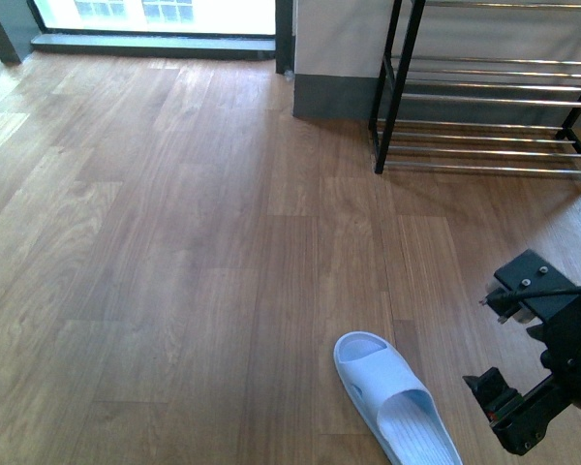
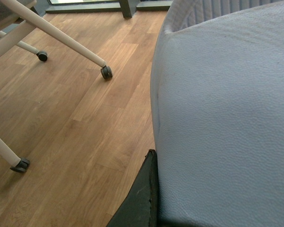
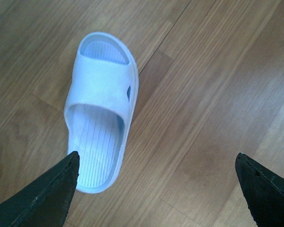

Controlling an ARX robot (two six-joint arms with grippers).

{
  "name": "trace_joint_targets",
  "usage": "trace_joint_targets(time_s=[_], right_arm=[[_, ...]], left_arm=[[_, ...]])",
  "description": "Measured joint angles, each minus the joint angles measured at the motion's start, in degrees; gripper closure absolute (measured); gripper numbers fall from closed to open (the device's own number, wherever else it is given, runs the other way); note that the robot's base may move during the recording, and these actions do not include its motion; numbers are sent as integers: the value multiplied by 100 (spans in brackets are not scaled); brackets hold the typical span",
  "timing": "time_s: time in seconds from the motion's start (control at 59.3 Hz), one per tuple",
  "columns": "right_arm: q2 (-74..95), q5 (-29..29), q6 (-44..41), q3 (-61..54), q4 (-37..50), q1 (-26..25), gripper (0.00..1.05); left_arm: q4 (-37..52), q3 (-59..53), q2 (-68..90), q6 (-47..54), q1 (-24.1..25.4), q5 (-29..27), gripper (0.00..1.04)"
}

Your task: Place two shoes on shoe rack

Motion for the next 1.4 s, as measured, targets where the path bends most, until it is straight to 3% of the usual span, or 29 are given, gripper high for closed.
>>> trace_joint_targets(time_s=[0.438, 1.113, 1.399], right_arm=[[1961, -146, 514, 994, 896, 461, 9], [3388, -96, 970, 2577, 304, 129, 9], [3884, -122, 1056, 3036, 654, 151, 9]], left_arm=[[0, 0, 0, 0, 0, 0, 103], [0, 0, 0, 0, 0, 0, 103], [0, 0, 0, 0, 0, 0, 103]])
